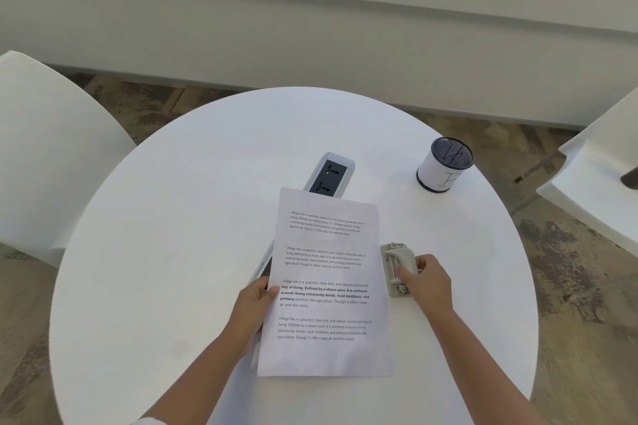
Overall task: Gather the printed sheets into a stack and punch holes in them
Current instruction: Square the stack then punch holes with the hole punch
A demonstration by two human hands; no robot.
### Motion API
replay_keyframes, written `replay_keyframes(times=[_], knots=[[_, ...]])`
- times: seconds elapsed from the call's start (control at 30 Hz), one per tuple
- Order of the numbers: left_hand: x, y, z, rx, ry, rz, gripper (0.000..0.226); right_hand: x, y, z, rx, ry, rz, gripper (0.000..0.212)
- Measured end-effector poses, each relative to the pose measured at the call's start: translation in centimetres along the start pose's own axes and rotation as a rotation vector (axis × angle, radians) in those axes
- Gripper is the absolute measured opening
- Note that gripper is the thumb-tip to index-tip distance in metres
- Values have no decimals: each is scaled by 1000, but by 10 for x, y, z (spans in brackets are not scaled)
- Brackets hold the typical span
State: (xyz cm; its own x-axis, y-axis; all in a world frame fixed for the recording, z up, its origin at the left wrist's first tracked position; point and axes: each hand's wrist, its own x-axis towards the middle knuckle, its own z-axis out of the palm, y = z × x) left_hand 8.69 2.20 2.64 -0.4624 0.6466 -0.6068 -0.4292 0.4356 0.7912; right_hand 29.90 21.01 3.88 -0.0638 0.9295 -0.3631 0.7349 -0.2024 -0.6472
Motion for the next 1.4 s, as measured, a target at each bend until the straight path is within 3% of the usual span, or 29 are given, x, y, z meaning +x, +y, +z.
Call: replay_keyframes(times=[0.43, 1.1, 1.4], knots=[[1, -1, -4, -39, -31, 7, 18, -9, 3, 3, -28, -10, -28, 27], [20, 41, -8, 221, -129, 70, 18, -7, 4, 1, -70, -40, -66, 27], [20, 33, 1, 246, -104, -8, 17, -7, 5, 2, -70, -45, -50, 28]])
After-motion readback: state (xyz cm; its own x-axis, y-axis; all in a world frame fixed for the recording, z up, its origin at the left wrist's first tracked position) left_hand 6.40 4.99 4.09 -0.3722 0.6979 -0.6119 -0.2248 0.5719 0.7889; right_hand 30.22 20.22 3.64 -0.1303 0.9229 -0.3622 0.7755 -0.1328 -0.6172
